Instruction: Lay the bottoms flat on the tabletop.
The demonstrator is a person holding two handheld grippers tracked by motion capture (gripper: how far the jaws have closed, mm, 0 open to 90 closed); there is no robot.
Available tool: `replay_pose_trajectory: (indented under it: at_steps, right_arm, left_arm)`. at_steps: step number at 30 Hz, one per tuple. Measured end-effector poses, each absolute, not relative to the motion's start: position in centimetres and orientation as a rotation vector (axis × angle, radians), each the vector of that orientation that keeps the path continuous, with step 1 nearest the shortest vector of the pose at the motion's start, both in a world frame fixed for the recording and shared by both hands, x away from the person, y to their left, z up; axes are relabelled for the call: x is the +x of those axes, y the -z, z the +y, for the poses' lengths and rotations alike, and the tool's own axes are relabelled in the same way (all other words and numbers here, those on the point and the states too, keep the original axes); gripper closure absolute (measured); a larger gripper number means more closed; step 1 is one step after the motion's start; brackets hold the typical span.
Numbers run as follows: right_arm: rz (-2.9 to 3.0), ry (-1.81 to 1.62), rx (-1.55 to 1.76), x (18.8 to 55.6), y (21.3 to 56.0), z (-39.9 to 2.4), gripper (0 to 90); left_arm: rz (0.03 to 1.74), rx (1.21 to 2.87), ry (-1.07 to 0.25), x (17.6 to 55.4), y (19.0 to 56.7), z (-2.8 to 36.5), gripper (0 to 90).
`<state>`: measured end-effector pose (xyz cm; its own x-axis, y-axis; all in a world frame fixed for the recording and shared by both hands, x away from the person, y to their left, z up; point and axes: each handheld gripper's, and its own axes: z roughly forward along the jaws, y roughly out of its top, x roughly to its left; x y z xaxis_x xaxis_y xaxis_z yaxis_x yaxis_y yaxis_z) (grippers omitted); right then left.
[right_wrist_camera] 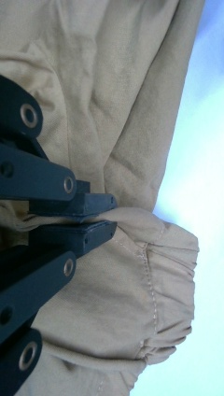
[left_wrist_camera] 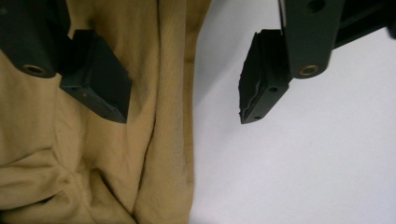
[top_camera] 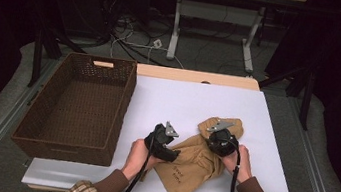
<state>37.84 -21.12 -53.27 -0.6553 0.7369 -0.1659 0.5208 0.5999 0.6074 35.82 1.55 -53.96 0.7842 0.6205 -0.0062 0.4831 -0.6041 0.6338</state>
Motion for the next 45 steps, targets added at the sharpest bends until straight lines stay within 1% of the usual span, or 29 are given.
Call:
replay_pose_trajectory:
  at_steps: [2, 3, 4, 6, 8, 10, 12, 14, 17, 29, 45]
  right_arm:
    - [2.426, -0.736, 1.013, 37.9, 53.3, -21.1, 85.3]
    - [2.425, -0.737, 1.014, 37.9, 53.3, -21.1, 83.7]
    - [2.420, -0.745, 1.022, 37.9, 53.4, -21.1, 80.2]
    - [2.419, -0.740, 1.030, 38.0, 53.5, -21.1, 76.9]
    - [2.421, -0.740, 1.029, 38.1, 53.6, -21.0, 78.7]
    - [2.424, -0.729, 1.030, 38.1, 53.6, -21.0, 82.7]
    - [2.422, -0.727, 1.021, 38.1, 53.7, -21.1, 85.6]
    - [2.415, -0.733, 1.020, 38.0, 53.6, -21.1, 86.2]
    - [2.404, -0.742, 1.014, 37.7, 53.2, -21.2, 86.5]
    - [2.363, -0.790, 1.015, 36.4, 52.1, -22.8, 86.6]
    - [2.325, -0.823, 1.011, 35.7, 51.3, -23.6, 86.5]
  left_arm:
    - [0.808, 2.343, -0.268, 35.9, 54.4, 1.3, 43.3]
    - [0.797, 2.351, -0.255, 35.9, 54.6, 1.1, 45.5]
    - [0.782, 2.358, -0.233, 35.9, 54.8, 1.0, 49.9]
    - [0.750, 2.354, -0.225, 35.6, 55.0, 0.8, 58.2]
    - [0.734, 2.356, -0.213, 35.4, 55.0, 0.7, 66.0]
    - [0.724, 2.348, -0.201, 35.3, 55.1, 0.8, 72.6]
    - [0.718, 2.349, -0.212, 35.3, 55.0, 0.8, 81.2]
    - [0.726, 2.336, -0.212, 35.3, 55.1, 0.9, 85.2]
    - [0.739, 2.312, -0.211, 35.3, 55.1, 1.2, 86.6]
    - [0.765, 2.261, -0.295, 34.8, 54.3, 2.6, 87.0]
    - [0.837, 2.237, -0.367, 34.4, 53.8, 4.2, 86.9]
